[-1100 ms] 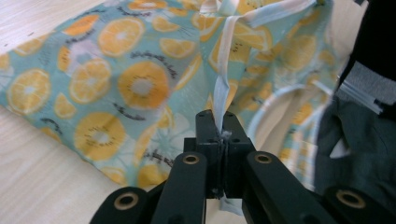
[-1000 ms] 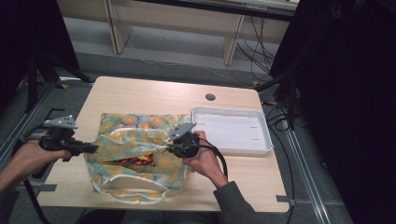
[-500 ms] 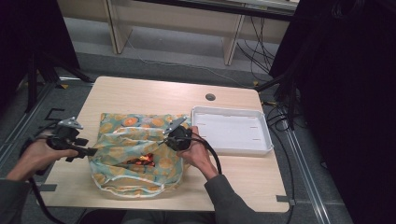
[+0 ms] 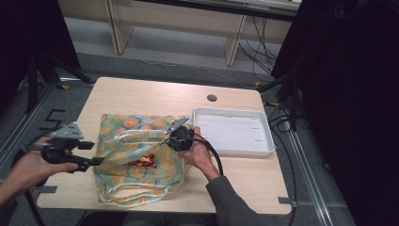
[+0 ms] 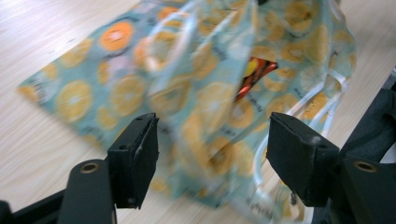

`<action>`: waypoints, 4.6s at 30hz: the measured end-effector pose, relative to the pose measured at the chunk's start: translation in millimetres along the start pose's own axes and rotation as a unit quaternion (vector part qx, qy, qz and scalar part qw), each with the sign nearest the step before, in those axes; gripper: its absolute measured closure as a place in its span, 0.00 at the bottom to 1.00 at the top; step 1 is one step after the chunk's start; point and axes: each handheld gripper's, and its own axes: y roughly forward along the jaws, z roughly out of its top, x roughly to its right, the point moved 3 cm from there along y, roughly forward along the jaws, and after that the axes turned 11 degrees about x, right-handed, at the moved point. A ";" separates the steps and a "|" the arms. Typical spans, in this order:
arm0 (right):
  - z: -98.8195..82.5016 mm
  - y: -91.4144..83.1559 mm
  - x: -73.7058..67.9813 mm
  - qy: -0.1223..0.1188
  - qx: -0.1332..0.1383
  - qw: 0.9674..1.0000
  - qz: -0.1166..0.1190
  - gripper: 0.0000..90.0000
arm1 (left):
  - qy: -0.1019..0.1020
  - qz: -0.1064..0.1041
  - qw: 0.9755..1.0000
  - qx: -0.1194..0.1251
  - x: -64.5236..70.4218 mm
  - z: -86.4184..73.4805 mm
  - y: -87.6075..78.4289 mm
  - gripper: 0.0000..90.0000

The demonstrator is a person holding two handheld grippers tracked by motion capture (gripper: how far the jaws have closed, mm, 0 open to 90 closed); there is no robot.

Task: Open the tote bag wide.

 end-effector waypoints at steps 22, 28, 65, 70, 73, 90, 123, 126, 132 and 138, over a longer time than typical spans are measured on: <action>11.9 -28.6 -14.4 -0.014 0.045 0.999 0.020 1.00 | 0.055 -0.056 0.997 0.002 -7.9 15.2 1.0 0.99; 24.8 -9.0 5.6 -0.015 0.055 0.998 -0.039 1.00 | -0.015 -0.018 1.000 0.007 -66.7 24.0 32.4 0.99; -33.1 -0.9 -7.8 -0.031 -0.068 0.997 -0.016 1.00 | -0.065 0.030 0.997 -0.035 -98.5 -19.0 74.8 0.99; -49.8 18.4 -0.2 -0.024 -0.098 0.995 -0.020 1.00 | -0.045 0.020 0.997 -0.062 -97.8 -32.6 80.9 0.99; -52.1 19.5 0.9 -0.020 -0.098 0.995 -0.020 1.00 | -0.041 0.021 0.997 -0.070 -95.6 -36.7 84.3 0.99; -6.0 -10.7 -42.8 -0.023 0.002 0.999 0.048 0.96 | -0.060 0.027 0.997 -0.036 -83.0 -22.1 57.5 0.74; -10.1 -12.3 -46.6 0.000 -0.004 0.999 0.049 0.82 | -0.001 -0.006 0.999 -0.036 -3.4 -29.8 58.5 0.58; -10.6 -13.3 -47.7 0.006 -0.002 0.999 0.050 0.81 | 0.006 0.013 0.999 -0.050 -5.2 -35.0 63.8 0.56; -12.1 -14.8 -47.7 0.008 -0.002 0.999 0.047 0.80 | 0.012 0.021 0.997 -0.070 -7.1 -45.8 73.9 0.54; -14.5 -13.8 -47.4 -0.001 -0.001 0.999 0.050 0.79 | 0.012 0.030 0.996 -0.083 -9.4 -50.3 85.7 0.57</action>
